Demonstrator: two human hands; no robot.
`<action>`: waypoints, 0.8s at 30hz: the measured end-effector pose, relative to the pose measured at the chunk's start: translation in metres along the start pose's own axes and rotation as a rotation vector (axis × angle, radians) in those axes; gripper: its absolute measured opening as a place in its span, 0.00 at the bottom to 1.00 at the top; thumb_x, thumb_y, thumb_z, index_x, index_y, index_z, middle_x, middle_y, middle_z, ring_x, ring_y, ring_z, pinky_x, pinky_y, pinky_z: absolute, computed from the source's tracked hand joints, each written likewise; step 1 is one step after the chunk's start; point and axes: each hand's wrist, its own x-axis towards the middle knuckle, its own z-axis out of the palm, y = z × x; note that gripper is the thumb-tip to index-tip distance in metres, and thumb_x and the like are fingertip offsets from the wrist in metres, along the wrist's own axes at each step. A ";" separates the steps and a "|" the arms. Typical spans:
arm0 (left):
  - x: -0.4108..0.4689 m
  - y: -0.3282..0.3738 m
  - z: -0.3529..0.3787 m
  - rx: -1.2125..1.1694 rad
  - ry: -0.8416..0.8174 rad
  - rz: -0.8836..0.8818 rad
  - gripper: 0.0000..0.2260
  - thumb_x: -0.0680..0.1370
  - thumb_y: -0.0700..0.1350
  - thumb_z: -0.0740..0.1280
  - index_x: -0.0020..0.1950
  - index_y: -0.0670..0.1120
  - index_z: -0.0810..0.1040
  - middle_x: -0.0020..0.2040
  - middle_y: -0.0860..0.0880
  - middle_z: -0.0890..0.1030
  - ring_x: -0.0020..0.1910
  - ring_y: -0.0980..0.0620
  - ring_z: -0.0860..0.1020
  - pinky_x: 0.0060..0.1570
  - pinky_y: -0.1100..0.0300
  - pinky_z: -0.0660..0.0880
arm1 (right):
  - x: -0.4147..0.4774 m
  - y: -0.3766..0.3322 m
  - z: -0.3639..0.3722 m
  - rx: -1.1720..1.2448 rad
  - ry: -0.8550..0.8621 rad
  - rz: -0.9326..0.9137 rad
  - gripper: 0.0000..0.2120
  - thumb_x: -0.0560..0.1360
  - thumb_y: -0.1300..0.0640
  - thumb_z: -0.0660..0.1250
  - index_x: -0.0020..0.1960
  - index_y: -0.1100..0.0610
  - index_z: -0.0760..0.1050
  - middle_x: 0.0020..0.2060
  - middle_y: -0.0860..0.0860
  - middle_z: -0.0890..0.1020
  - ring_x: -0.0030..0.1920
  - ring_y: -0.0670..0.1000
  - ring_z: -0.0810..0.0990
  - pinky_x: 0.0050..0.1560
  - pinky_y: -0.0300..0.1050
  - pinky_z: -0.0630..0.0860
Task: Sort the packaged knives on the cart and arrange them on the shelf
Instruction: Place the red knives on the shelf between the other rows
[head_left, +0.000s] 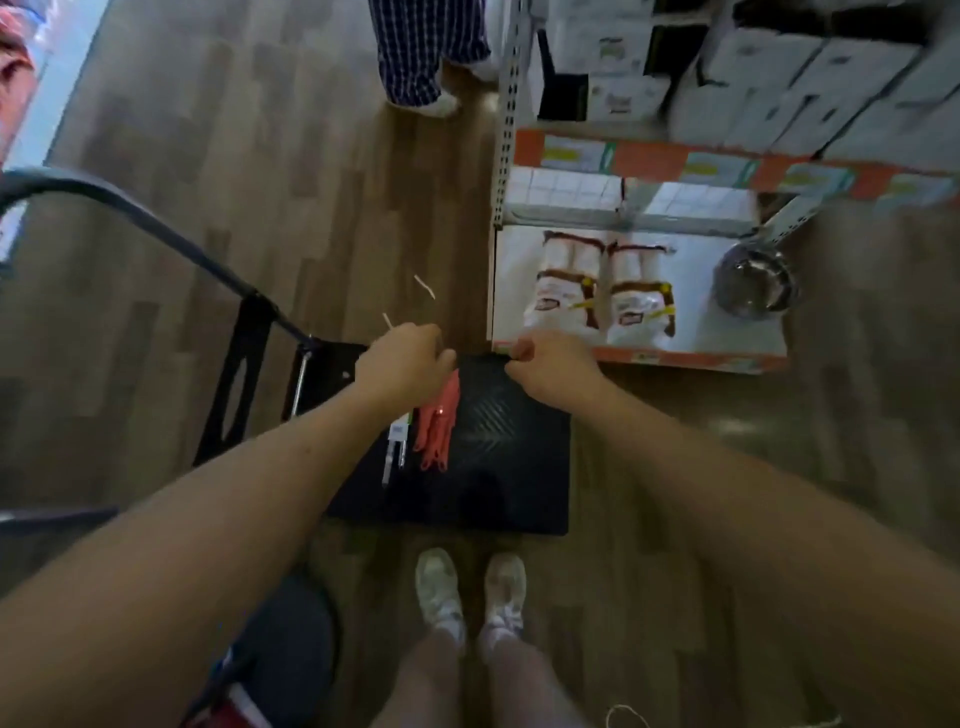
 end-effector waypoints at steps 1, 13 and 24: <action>0.005 -0.011 0.017 -0.015 -0.004 -0.030 0.13 0.80 0.50 0.57 0.48 0.42 0.76 0.50 0.43 0.78 0.48 0.42 0.76 0.42 0.55 0.70 | 0.013 0.005 0.018 0.008 -0.011 0.008 0.13 0.76 0.55 0.62 0.56 0.60 0.77 0.51 0.55 0.80 0.55 0.56 0.78 0.54 0.47 0.75; 0.123 -0.176 0.296 -0.200 -0.062 -0.302 0.17 0.78 0.49 0.62 0.65 0.45 0.73 0.61 0.44 0.77 0.58 0.43 0.76 0.58 0.50 0.73 | 0.201 0.111 0.305 0.252 -0.080 0.243 0.20 0.76 0.48 0.65 0.64 0.57 0.72 0.58 0.53 0.78 0.58 0.52 0.77 0.53 0.44 0.73; 0.210 -0.227 0.420 -0.294 -0.012 -0.364 0.20 0.79 0.52 0.60 0.67 0.42 0.70 0.63 0.42 0.75 0.61 0.43 0.74 0.60 0.49 0.72 | 0.290 0.140 0.437 0.385 0.011 0.351 0.16 0.71 0.41 0.68 0.46 0.52 0.70 0.40 0.46 0.75 0.45 0.49 0.78 0.43 0.43 0.74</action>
